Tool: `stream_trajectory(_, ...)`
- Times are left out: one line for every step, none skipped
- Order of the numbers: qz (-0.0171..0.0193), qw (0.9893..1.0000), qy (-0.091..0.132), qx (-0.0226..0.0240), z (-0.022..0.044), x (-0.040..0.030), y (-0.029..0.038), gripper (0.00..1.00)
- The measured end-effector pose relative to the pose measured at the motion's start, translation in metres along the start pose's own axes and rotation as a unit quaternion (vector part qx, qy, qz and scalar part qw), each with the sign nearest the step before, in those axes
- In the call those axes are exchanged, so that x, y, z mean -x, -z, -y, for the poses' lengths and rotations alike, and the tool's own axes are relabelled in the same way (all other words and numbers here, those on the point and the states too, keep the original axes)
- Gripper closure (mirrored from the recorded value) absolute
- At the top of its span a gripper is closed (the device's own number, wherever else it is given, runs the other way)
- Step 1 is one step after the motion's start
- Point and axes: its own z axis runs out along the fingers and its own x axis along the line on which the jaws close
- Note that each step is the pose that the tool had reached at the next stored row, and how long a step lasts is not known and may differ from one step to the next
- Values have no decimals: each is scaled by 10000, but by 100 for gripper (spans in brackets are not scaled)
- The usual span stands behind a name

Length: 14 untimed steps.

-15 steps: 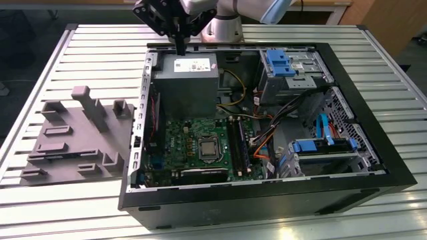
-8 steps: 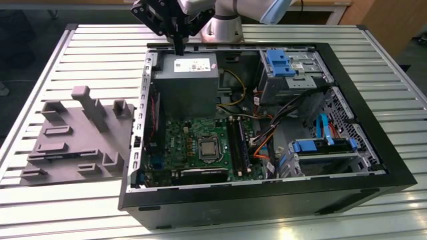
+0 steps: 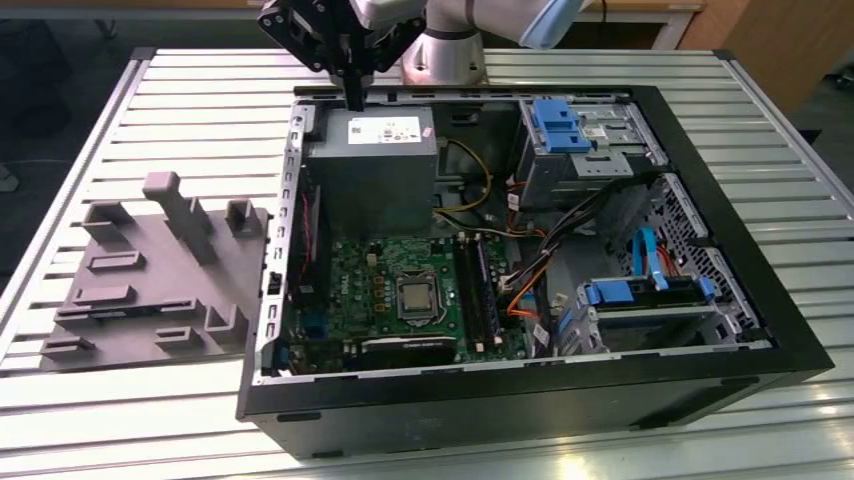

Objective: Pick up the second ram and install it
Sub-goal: 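Reach for the second ram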

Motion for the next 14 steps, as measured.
stream_trajectory(0,10000,0,0,0,-4,0,89)
stream_trajectory(1,10000,0,0,1,-8,0,89)
stream_trajectory(1,10000,0,0,1,-12,0,89)
stream_trajectory(1,10000,0,0,1,-16,0,89)
stream_trajectory(1,10000,0,0,1,-19,0,89)
stream_trajectory(2,10000,0,1,2,-23,0,89)
stream_trajectory(2,10000,0,0,2,-27,1,89)
stream_trajectory(2,10000,0,0,2,-31,1,89)
stream_trajectory(2,10000,0,0,3,-34,1,89)
stream_trajectory(2,10000,0,0,3,-38,1,89)
stream_trajectory(3,10000,0,1,3,-42,1,89)
stream_trajectory(3,10000,0,0,3,-46,1,89)
stream_trajectory(3,10000,0,1,4,-49,1,89)
stream_trajectory(3,10000,0,1,4,-53,2,89)
